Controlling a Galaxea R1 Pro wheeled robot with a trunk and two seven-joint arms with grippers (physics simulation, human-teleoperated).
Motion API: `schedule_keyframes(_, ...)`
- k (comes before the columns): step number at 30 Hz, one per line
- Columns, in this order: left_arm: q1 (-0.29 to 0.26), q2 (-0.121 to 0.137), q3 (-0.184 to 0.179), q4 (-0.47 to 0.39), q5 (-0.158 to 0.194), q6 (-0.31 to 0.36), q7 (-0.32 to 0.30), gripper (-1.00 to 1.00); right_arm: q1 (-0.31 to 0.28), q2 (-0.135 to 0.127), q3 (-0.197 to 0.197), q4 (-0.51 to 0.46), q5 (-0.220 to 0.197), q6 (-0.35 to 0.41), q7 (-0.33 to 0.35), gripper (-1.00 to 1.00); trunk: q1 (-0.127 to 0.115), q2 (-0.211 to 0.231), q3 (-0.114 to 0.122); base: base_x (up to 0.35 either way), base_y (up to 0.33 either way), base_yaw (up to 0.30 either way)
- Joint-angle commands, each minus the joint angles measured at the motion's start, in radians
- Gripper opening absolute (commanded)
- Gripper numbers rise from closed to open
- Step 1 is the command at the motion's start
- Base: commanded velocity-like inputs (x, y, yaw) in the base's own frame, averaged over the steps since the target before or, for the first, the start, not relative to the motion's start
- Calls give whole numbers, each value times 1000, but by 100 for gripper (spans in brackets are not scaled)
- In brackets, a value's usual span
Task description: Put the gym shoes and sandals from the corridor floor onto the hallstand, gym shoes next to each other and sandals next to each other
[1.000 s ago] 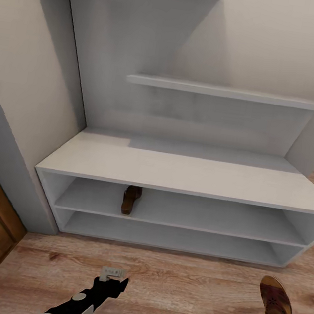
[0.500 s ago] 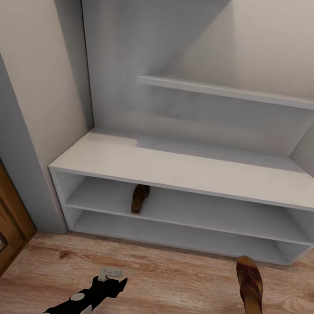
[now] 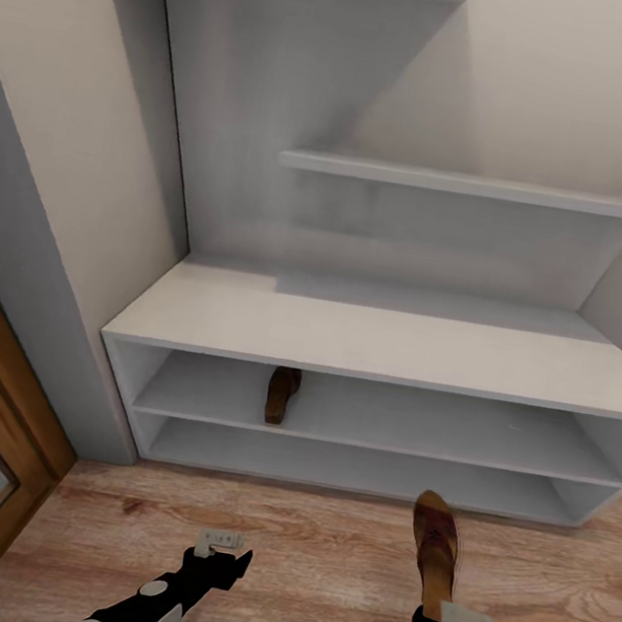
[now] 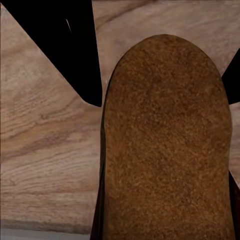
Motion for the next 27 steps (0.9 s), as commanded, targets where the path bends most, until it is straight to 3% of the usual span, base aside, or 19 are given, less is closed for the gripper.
schedule_keyframes(1,0,0,0,0,0,0,0,100,0,7,-2,-1,-3,-1,7,-100,0,0,0,0,4,0)
schedule_keyframes(8,0,0,0,0,0,0,0,100,0,34,-2,-2,-3,4,50,-100,0,0,0,0,1,0)
schedule_keyframes(27,0,0,-1,0,0,0,0,100,0,40,-2,-3,-3,6,62,-100,0,0,0,0,91,0)
